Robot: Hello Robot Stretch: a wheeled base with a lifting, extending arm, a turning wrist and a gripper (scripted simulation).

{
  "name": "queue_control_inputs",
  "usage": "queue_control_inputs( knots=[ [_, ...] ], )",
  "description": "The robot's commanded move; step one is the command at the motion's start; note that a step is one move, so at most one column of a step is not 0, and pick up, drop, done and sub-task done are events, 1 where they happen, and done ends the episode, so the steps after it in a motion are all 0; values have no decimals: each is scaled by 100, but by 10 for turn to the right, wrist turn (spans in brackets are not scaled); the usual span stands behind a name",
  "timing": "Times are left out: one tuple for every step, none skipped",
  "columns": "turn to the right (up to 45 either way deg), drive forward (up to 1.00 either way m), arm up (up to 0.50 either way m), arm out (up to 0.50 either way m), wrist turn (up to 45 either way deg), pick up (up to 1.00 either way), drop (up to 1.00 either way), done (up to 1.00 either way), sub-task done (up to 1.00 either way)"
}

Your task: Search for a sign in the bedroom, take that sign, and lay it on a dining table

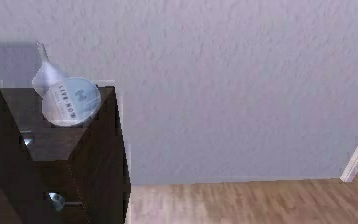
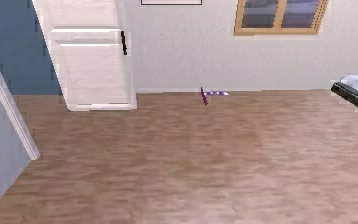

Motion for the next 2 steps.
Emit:
queue_control_inputs(
  knots=[
    [0, 10, 0, 0, 0, 0, 0, 0, 0],
    [0, 35, 0, 0, 0, 0, 0, 0, 0]
  ],
)
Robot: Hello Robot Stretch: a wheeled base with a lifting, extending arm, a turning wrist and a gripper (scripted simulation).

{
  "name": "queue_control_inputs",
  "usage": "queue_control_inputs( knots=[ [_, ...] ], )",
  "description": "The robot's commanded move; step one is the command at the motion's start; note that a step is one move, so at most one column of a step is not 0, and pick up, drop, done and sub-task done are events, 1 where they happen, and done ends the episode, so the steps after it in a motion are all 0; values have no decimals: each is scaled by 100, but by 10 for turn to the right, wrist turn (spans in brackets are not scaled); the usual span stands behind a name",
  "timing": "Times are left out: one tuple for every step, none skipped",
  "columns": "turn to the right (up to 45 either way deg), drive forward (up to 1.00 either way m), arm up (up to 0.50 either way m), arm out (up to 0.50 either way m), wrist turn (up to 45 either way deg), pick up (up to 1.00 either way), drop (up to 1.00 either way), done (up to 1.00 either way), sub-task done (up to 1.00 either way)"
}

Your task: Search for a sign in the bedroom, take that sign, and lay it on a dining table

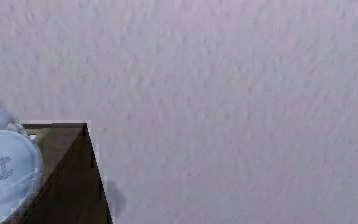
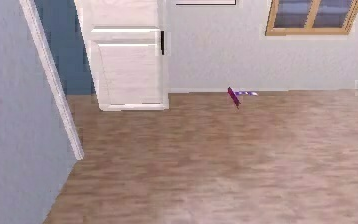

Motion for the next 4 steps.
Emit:
queue_control_inputs(
  knots=[
    [-270, 0, 0, 0, 0, 0, 0, 0, 0],
    [0, 15, 0, 0, 0, 0, 0, 0, 0],
    [-450, 0, 0, 0, 0, 0, 0, 0, 0],
    [-450, 0, 0, 0, 0, 0, 0, 0, 0]
  ],
)
